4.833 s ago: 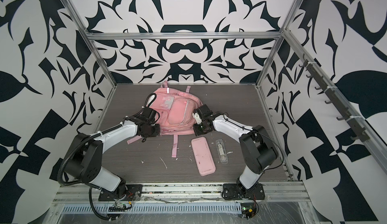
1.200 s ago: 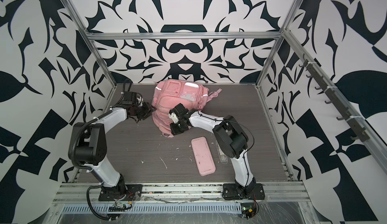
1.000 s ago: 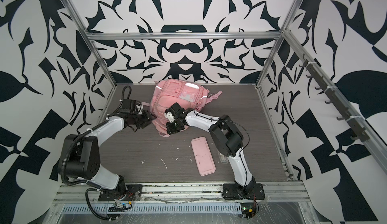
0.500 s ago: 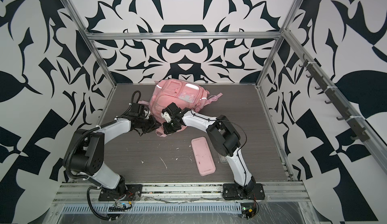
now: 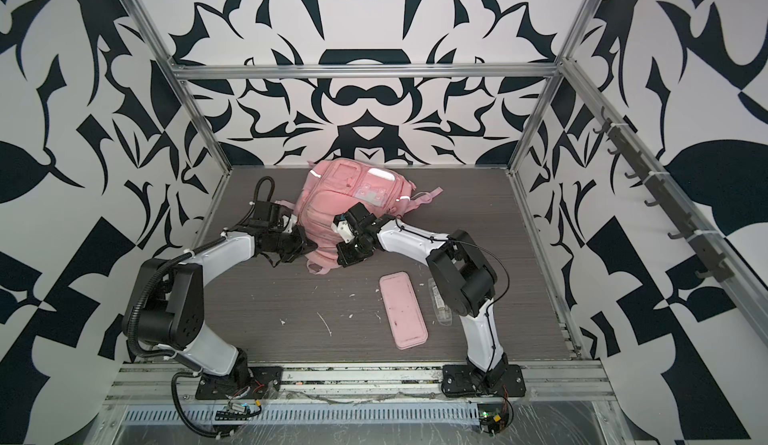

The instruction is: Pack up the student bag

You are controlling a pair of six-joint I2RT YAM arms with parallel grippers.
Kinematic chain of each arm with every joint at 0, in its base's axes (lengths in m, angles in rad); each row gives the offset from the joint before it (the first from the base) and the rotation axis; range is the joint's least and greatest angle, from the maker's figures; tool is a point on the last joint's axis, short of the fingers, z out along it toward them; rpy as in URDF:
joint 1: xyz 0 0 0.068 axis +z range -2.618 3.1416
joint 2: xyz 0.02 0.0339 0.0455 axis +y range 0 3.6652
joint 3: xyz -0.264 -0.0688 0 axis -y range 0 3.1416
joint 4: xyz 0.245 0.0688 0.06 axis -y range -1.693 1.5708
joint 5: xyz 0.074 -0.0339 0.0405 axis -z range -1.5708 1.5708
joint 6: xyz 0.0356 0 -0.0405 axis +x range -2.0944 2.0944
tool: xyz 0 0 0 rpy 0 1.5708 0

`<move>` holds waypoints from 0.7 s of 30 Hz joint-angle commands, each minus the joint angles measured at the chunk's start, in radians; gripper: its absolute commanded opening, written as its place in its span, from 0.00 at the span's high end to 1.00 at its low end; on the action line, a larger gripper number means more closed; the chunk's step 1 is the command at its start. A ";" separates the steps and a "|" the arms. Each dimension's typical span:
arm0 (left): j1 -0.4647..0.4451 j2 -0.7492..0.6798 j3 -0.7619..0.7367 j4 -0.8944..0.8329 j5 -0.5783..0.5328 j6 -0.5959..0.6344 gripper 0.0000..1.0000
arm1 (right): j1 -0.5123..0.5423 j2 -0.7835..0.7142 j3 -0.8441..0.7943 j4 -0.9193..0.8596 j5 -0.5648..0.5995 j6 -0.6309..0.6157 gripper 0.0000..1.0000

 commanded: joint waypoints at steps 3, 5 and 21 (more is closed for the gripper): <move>0.102 -0.057 -0.015 -0.004 -0.134 0.032 1.00 | -0.105 -0.084 -0.072 -0.149 0.007 -0.038 1.00; 0.109 -0.072 -0.018 -0.008 -0.149 0.032 1.00 | -0.134 -0.083 -0.081 -0.157 0.011 -0.046 1.00; 0.114 -0.131 -0.052 -0.007 -0.145 0.023 1.00 | -0.364 0.008 0.036 -0.178 0.084 -0.073 1.00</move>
